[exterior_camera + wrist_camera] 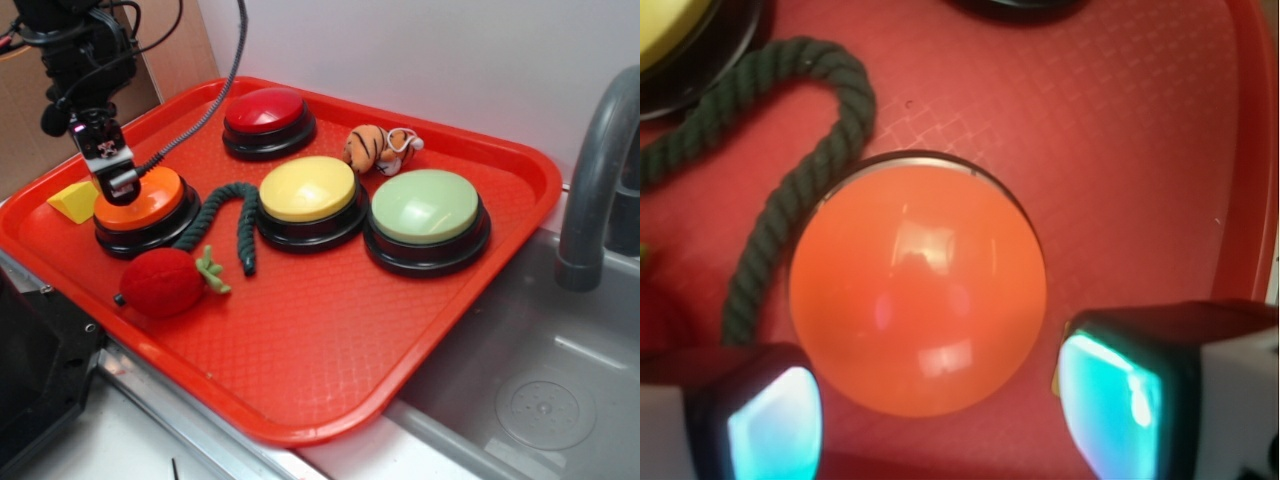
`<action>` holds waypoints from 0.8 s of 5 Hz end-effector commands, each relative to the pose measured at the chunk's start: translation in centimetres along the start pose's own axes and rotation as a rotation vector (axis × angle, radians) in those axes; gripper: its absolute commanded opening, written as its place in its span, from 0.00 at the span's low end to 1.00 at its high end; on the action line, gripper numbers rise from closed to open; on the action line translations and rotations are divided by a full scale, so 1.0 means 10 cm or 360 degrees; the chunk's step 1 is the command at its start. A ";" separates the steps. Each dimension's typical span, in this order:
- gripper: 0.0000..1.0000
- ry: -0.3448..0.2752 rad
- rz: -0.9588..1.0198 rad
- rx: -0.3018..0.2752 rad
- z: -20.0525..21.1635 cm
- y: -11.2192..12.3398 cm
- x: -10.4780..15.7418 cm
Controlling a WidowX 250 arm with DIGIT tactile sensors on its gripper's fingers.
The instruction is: Push the orange button.
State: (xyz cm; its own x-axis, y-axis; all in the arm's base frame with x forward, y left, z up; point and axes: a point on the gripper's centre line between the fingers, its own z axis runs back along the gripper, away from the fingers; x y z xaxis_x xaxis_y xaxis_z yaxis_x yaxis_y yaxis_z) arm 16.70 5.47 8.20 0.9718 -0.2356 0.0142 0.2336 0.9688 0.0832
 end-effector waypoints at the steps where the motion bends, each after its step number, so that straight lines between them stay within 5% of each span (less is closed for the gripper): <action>1: 1.00 -0.0116 -0.0006 0.0071 0.29 0.03 0.17; 4: 1.00 -0.0133 0.0026 0.0106 0.48 0.03 0.14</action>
State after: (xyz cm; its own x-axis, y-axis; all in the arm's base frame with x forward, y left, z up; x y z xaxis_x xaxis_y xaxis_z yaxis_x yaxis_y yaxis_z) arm 16.88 5.05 11.74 0.9749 -0.2147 0.0584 0.2064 0.9707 0.1230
